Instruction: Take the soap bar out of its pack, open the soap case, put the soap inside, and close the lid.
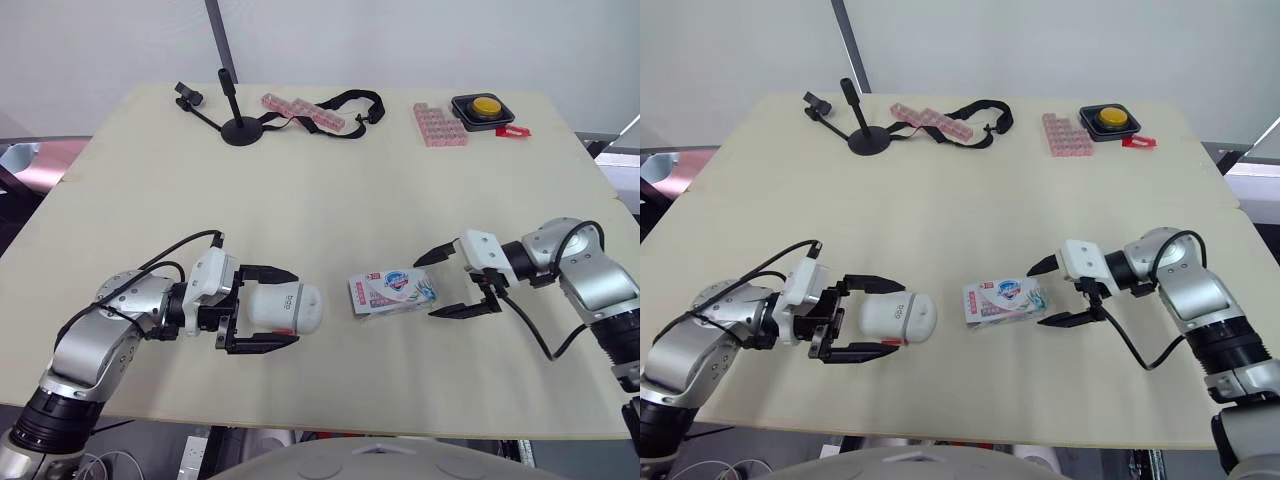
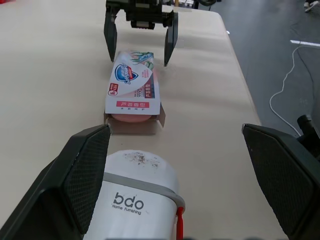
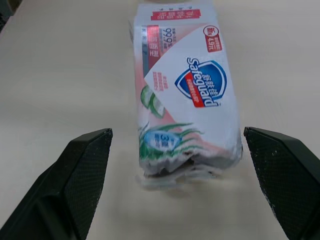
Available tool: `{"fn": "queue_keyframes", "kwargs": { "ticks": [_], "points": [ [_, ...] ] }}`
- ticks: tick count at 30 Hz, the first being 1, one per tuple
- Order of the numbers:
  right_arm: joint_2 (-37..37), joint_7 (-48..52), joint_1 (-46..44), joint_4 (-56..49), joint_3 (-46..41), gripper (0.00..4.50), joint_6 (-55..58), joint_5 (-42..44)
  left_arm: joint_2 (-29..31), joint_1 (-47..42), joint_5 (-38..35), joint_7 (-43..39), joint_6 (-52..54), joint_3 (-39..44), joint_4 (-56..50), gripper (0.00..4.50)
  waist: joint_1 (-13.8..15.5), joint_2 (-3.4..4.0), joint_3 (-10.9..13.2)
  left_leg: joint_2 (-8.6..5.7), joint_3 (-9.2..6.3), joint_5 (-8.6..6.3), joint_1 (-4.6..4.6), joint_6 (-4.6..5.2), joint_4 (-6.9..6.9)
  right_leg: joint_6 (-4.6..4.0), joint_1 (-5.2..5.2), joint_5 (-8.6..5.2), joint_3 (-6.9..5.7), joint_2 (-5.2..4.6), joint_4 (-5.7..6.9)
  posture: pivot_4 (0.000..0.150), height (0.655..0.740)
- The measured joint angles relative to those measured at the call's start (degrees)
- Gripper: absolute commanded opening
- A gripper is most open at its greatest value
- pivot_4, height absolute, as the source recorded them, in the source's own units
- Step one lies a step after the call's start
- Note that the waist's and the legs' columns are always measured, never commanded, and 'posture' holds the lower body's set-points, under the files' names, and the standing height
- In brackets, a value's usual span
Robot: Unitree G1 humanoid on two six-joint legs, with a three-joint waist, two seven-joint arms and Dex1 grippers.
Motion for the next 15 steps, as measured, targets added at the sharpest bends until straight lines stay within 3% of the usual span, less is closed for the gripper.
{"fn": "queue_keyframes", "kwargs": {
  "ticks": [14, 15],
  "points": [
    [1.98, 0.36, -0.63, 5.06, 0.61, 4.5, -5.39, -2.09, -0.03, 2.04, -0.02, 2.04, -0.03, -0.03, -1.84, 4.46, 0.01, 0.0, 0.0, 0.0, 0.0, 0.0, 0.02, -0.03, 0.0, 0.01, 0.02, 0.01, 0.01, 0.1, 0.01, 0.15, 0.74],
    [2.05, 0.45, -0.77, 5.17, 0.61, 4.24, -5.74, -2.13, -0.03, 2.07, -0.02, 2.22, -0.02, -0.03, -2.12, 4.49, 0.01, 0.0, 0.0, 0.0, 0.0, 0.0, 0.02, -0.03, 0.0, 0.02, 0.02, 0.01, 0.0, 0.11, 0.01, 0.15, 0.74]
  ]
}}
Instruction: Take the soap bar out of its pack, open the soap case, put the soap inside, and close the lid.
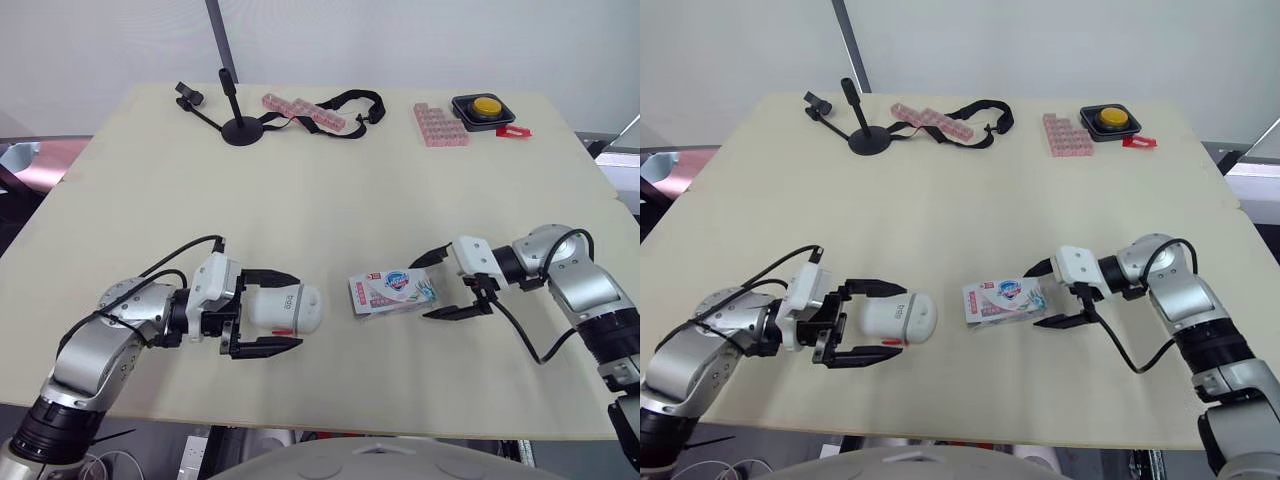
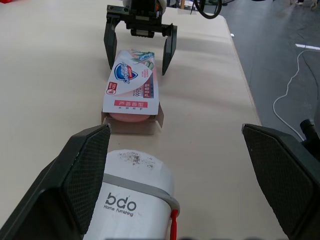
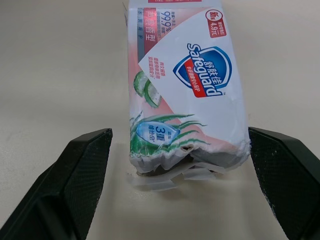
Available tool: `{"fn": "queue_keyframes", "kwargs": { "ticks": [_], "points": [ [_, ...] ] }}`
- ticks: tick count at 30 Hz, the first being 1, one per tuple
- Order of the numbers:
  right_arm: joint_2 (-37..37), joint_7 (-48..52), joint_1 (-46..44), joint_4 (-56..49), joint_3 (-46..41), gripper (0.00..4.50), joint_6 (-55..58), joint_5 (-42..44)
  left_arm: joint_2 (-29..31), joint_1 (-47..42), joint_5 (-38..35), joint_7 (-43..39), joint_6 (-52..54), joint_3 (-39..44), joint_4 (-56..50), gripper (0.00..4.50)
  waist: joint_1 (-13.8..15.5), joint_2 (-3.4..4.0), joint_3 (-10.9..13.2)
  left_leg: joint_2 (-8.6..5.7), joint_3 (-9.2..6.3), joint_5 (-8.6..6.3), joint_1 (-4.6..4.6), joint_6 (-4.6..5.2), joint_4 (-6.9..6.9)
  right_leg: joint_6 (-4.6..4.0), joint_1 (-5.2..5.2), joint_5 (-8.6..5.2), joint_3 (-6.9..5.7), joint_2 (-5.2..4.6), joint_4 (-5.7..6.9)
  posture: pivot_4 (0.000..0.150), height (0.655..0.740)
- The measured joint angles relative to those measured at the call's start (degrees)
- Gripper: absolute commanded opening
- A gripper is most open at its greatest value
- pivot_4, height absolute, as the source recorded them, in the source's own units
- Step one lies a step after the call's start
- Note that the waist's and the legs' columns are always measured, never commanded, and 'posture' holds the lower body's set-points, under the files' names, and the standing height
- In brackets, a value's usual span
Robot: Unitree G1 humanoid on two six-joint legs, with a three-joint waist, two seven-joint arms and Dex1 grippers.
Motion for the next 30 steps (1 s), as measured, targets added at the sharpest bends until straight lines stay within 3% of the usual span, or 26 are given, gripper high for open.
{"fn": "queue_keyframes", "kwargs": {
  "ticks": [8, 22, 30],
  "points": [
    [0.65, -0.06, -0.44, 1.13, 0.0, 1.71, -1.13, -0.26, -0.03, 0.0, 0.01, 0.76, -0.02, -0.02, -0.17, 4.5, 0.0, 0.0, 0.0, 0.0, 0.0, 0.0, 0.01, -0.01, 0.0, 0.0, 0.0, 0.0, 0.02, 0.09, 0.01, 0.15, 0.74],
    [0.38, -0.29, -0.57, 0.33, -0.04, 1.71, -0.94, -0.38, -0.8, -0.07, 1.02, 0.94, -0.91, -0.78, -0.13, 4.5, 0.05, 0.0, 0.0, 0.0, 0.0, 0.0, 0.01, -0.01, 0.01, 0.01, 0.01, 0.0, 0.02, 0.1, 0.02, 0.15, 0.74],
    [-2.75, -2.5, 0.02, -6.16, -3.68, 1.71, 5.3, 2.01, -1.05, 0.01, 1.57, 1.38, -1.56, -1.08, 0.38, 4.5, 0.24, 0.0, 0.0, 0.0, 0.0, 0.0, 0.02, -0.02, 0.01, 0.02, 0.03, 0.01, 0.05, 0.11, 0.01, 0.15, 0.74]
  ]
}}
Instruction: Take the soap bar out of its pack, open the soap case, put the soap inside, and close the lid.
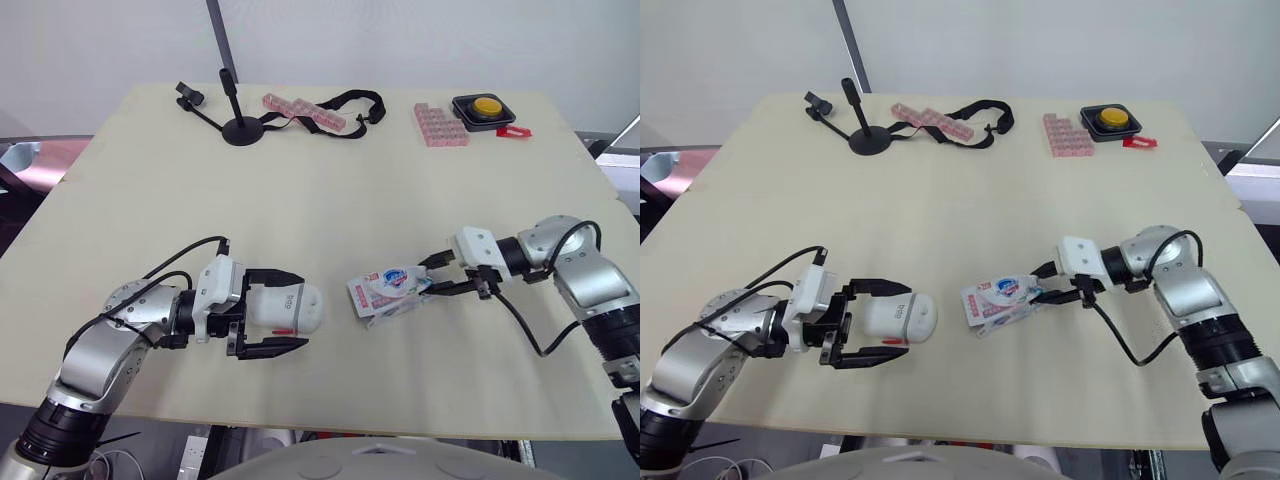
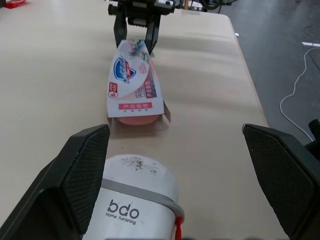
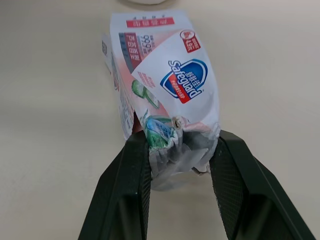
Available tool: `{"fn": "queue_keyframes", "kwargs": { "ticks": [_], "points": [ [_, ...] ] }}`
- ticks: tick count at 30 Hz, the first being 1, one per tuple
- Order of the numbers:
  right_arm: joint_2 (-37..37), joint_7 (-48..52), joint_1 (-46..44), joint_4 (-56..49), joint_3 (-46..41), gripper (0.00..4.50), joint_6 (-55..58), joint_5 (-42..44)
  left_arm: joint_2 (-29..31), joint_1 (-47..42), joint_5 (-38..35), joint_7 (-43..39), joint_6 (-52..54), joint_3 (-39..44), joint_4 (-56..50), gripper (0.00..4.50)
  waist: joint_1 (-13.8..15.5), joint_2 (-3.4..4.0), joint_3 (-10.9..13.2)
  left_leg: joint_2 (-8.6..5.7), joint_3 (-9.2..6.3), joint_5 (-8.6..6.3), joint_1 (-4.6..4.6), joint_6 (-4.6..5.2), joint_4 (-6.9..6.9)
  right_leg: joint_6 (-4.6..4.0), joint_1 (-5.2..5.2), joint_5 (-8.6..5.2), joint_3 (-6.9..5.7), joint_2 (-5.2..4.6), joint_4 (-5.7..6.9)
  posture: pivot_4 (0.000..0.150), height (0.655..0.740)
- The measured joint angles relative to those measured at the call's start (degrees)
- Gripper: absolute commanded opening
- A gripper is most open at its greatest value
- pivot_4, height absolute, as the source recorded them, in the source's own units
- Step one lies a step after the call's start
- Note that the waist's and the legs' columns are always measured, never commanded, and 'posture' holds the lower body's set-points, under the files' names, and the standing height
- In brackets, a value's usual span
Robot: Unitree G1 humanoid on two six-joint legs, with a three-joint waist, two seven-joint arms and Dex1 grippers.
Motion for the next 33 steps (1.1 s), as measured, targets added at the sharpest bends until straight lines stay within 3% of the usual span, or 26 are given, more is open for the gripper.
{"fn": "queue_keyframes", "kwargs": {
  "ticks": [16, 24, 33],
  "points": [
    [-5.61, -2.39, 3.85, -6.85, -4.61, 1.71, 3.9, 1.39, 0.29, 0.43, 0.1, -0.3, -0.29, 0.04, 1.63, 4.5, 0.02, 0.0, 0.0, 0.01, 0.01, -0.01, 0.03, -0.02, 0.0, 0.0, 0.01, 0.0, 0.04, 0.0, -0.03, 0.15, 0.74],
    [-9.21, -1.1, 5.71, -3.73, -8.68, 1.71, 1.61, 1.98, 1.22, 0.53, 0.12, -1.63, -1.15, 0.1, 2.01, 4.5, -0.01, 0.0, 0.0, 0.01, 0.01, -0.01, 0.04, -0.02, 0.0, 0.0, 0.02, 0.0, 0.06, -0.01, -0.06, 0.15, 0.74],
    [-12.84, 1.2, 10.51, 5.25, -19.22, 1.71, -1.27, 6.49, 1.52, 0.88, -0.34, -4.18, -4.33, 4.67, 7.05, 4.5, 0.13, 0.0, 0.0, 0.0, 0.01, -0.02, 0.02, -0.01, 0.02, 0.0, 0.04, 0.0, 0.05, -0.01, -0.14, 0.15, 0.74]
  ]
}}
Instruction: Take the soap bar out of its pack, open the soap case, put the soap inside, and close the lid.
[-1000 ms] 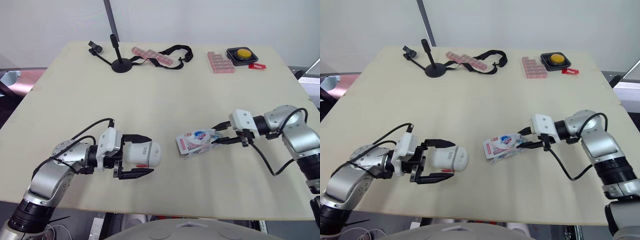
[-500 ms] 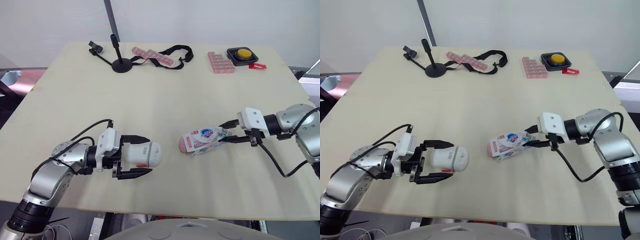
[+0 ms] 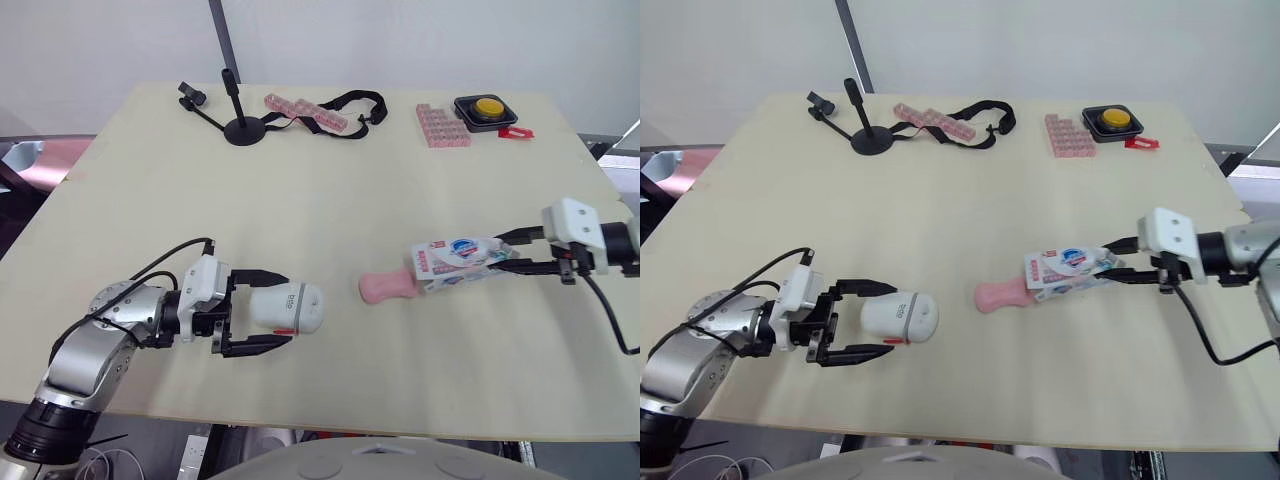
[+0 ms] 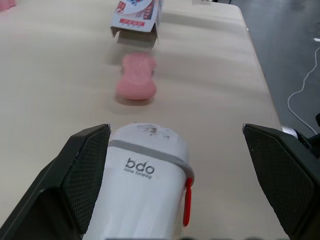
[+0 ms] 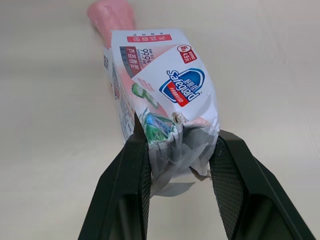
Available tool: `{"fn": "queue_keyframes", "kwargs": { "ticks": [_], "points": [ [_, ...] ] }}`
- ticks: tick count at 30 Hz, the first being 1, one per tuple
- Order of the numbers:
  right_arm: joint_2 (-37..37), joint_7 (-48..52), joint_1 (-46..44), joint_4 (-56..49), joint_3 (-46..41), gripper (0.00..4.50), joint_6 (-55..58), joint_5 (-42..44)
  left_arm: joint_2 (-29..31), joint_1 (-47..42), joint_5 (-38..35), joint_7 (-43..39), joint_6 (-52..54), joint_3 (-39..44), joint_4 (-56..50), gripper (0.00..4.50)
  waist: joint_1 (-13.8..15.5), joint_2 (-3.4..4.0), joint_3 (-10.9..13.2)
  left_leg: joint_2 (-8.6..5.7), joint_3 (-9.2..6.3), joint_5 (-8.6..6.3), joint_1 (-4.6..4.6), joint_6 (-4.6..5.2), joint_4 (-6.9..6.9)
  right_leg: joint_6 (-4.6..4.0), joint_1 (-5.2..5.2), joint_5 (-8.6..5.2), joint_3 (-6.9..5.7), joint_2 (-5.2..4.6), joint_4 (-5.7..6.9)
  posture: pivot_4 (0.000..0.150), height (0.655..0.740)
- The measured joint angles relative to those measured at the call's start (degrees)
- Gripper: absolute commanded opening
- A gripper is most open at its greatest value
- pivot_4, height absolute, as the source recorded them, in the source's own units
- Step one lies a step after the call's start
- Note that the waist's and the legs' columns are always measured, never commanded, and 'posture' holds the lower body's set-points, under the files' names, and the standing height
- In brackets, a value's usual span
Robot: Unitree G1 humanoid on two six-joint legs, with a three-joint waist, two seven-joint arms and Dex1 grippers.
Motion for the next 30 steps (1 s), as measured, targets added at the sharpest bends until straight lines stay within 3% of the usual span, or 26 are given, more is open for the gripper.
{"fn": "queue_keyframes", "kwargs": {
  "ticks": [6, 13, 21, 30],
  "points": [
    [2.62, -4.07, -0.05, 10.89, -6.23, 1.71, -3.53, 1.58, 1.37, 0.96, -2.19, -2.56, -1.56, 5.48, 3.31, 4.5, -0.04, -0.02, -0.02, 0.04, 0.03, 0.0, 0.0, 0.01, 0.06, -0.01, 0.0, -0.01, 0.0, 0.0, 0.02, 0.15, 0.74],
    [7.18, -13.58, -0.06, 20.49, -11.63, 1.71, -5.62, 1.65, 1.65, 5.12, -6.03, -2.05, 1.73, 7.75, -0.64, 4.5, 0.1, 0.01, -0.04, 0.03, 0.03, -0.01, -0.01, 0.02, 0.12, -0.03, -0.02, -0.01, -0.02, -0.14, 0.01, 0.15, 0.74],
    [11.78, -22.49, 2.78, 23.19, -14.17, 1.71, -7.39, 1.5, 1.65, 6.12, -6.82, -0.07, 3.3, 8.41, -1.99, 4.5, -0.12, 0.03, -0.05, 0.06, 0.03, -0.01, -0.01, 0.02, 0.12, -0.03, -0.02, -0.02, 0.0, -0.14, 0.01, 0.15, 0.74],
    [16.35, -39.65, 3.36, 24.44, -15.93, 1.71, -4.72, -0.18, 0.69, 6.02, -6.78, 1.59, 3.26, 8.23, -3.22, 4.5, -0.05, 0.06, -0.07, 0.05, 0.03, 0.0, 0.0, 0.0, 0.12, -0.03, -0.01, -0.01, 0.01, -0.13, 0.0, 0.15, 0.74]
  ]
}}
